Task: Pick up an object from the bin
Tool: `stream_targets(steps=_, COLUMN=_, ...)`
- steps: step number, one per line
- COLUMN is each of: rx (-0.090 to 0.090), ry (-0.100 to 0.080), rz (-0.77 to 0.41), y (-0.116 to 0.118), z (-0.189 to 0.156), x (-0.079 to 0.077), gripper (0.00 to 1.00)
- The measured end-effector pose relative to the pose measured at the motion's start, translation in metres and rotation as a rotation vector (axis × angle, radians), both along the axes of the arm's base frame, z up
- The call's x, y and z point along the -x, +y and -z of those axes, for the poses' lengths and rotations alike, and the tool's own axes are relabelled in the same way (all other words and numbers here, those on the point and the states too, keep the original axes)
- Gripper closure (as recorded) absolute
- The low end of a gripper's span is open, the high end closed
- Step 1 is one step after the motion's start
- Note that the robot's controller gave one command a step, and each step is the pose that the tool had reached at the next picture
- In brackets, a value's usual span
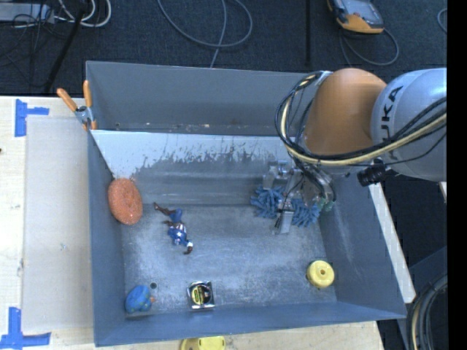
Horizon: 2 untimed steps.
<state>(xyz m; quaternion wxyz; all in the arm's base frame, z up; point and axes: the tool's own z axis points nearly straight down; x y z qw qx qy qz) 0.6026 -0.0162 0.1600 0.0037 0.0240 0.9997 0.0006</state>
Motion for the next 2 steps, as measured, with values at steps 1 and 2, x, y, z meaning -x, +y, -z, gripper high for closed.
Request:
stream_targets(steps=1, rx=0.0, ry=0.012, rz=0.153, y=-0.021, z=0.023, x=0.001, gripper=0.0)
stream_targets(steps=2, rx=0.001, ry=0.005, rz=0.14, y=-0.029, z=0.032, x=-0.015, gripper=0.0)
